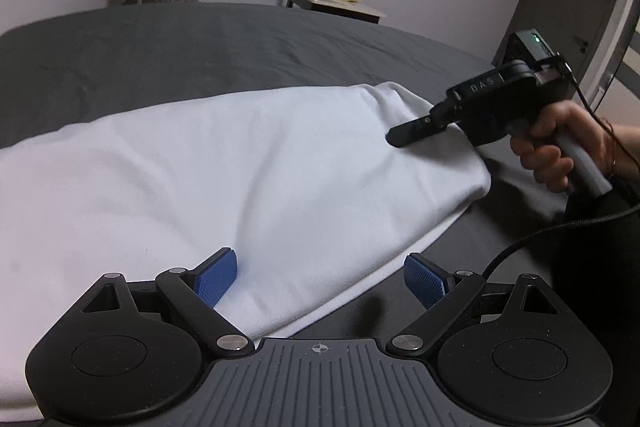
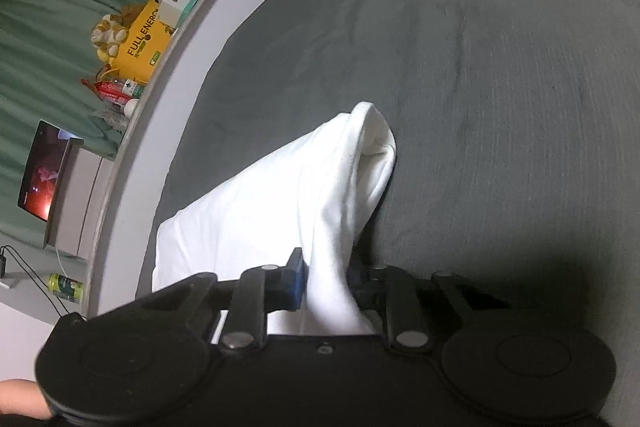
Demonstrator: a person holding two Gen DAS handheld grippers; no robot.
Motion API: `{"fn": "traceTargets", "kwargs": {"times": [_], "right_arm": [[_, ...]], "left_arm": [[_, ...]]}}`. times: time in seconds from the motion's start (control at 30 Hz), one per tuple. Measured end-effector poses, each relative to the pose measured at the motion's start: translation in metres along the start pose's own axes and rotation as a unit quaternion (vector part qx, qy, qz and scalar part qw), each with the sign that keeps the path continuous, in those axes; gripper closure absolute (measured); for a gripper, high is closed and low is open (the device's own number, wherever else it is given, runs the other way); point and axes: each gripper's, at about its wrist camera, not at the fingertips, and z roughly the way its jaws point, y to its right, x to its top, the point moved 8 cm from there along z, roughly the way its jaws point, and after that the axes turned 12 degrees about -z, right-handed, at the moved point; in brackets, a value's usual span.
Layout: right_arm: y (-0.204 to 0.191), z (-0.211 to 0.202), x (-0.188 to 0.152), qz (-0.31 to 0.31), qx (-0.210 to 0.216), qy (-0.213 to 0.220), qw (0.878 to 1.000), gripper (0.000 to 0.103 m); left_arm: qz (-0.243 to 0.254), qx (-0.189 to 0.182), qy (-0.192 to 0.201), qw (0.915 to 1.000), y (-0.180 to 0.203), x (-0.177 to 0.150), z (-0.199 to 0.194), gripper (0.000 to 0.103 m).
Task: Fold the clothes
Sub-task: 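Grasp the folded shirt edge with the right gripper while the left gripper hovers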
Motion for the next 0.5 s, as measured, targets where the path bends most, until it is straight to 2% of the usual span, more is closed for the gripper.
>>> {"fn": "traceTargets", "kwargs": {"times": [0.2, 0.43, 0.5], "right_arm": [[-0.023, -0.011, 0.005, -0.018, 0.007, 0.029, 0.999, 0.090], [-0.074, -0.032, 0.011, -0.051, 0.012, 0.077, 0.996, 0.090], [-0.094, -0.035, 0.013, -0.051, 0.018, 0.090, 0.994, 0.090]], "left_arm": [[-0.029, 0.000, 0.035, 0.9989, -0.017, 0.010, -0.030, 0.011], [-0.065, 0.003, 0.085, 0.9943, -0.039, 0.022, -0.070, 0.011], [-0.080, -0.011, 0.099, 0.9919, -0.047, 0.025, -0.084, 0.011]]}}
